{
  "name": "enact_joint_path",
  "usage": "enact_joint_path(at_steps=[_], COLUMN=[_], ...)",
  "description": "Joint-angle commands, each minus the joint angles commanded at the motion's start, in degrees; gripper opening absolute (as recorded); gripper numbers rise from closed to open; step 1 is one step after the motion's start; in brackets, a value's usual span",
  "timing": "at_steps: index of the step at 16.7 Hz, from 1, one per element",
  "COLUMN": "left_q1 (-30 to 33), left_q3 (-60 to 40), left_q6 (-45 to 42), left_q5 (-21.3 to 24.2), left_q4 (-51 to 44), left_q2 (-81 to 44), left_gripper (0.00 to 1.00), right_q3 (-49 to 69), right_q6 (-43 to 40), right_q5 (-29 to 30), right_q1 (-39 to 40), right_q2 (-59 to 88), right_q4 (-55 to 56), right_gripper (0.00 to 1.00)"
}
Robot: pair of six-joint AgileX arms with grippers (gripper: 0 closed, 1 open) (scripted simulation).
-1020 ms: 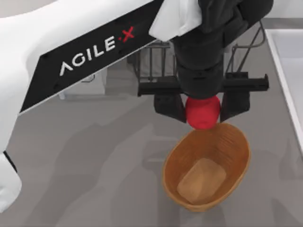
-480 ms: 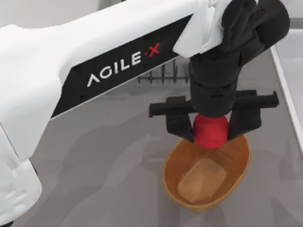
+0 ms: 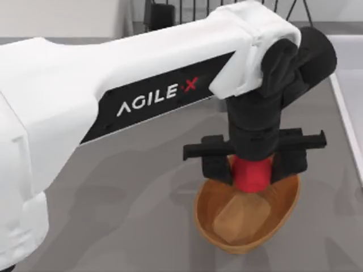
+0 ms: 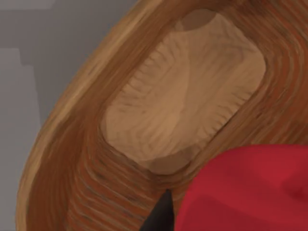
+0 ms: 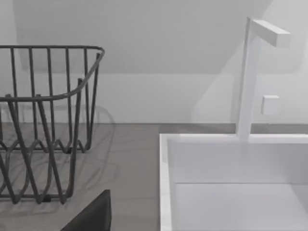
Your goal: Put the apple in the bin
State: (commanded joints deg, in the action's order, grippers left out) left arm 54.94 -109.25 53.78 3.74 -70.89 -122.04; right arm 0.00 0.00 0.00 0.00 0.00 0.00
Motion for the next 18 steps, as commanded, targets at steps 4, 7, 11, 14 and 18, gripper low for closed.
enact_joint_path(at_steps=[4,7,11,14,18], left_q1=[0.6,0.6,0.6,0.6,0.6], left_q3=[4.6,4.7,4.7,4.7,4.7], left_q6=[0.1,0.1,0.1,0.1,0.1], left_q5=[0.0,0.0,0.0,0.0,0.0], left_q4=[4.5,4.5,4.5,4.5,4.5], left_q2=[-0.8,-0.8,-0.8,-0.8,-0.8], left_gripper=[0.00,0.00,0.30,0.53,0.83], right_q3=[0.0,0.0,0.0,0.0,0.0], right_q6=[0.0,0.0,0.0,0.0,0.0], right_q5=[0.0,0.0,0.0,0.0,0.0], right_q1=[0.0,0.0,0.0,0.0,0.0], right_q2=[0.0,0.0,0.0,0.0,0.0], right_q4=[0.0,0.0,0.0,0.0,0.0], right_gripper=[1.00,1.00,1.00,1.00,1.00])
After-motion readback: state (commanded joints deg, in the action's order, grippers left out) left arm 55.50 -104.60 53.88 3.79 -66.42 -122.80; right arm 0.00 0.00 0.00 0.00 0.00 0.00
